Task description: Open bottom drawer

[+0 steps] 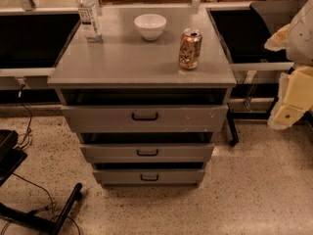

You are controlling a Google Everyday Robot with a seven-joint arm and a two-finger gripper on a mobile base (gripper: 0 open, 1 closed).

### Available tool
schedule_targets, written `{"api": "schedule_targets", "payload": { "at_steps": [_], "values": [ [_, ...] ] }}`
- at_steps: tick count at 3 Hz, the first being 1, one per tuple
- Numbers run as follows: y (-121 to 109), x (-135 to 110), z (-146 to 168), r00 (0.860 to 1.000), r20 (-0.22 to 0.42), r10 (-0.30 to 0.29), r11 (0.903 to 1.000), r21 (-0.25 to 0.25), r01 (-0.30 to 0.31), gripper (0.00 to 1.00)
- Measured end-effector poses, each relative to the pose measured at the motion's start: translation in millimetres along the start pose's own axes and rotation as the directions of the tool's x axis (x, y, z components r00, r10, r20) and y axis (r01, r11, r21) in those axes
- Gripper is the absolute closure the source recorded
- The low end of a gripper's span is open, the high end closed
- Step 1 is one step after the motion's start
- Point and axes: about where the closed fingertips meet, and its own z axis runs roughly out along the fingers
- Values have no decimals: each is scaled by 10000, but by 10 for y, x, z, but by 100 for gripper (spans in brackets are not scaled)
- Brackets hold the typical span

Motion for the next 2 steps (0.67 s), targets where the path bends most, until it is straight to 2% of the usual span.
{"api": "schedule_targets", "payload": {
  "at_steps": [1,2],
  "values": [
    [0,0,0,10000,0,0,10000,1,0,0],
    [80,13,221,9999,-148,-69,9999,147,71,0]
  ]
}}
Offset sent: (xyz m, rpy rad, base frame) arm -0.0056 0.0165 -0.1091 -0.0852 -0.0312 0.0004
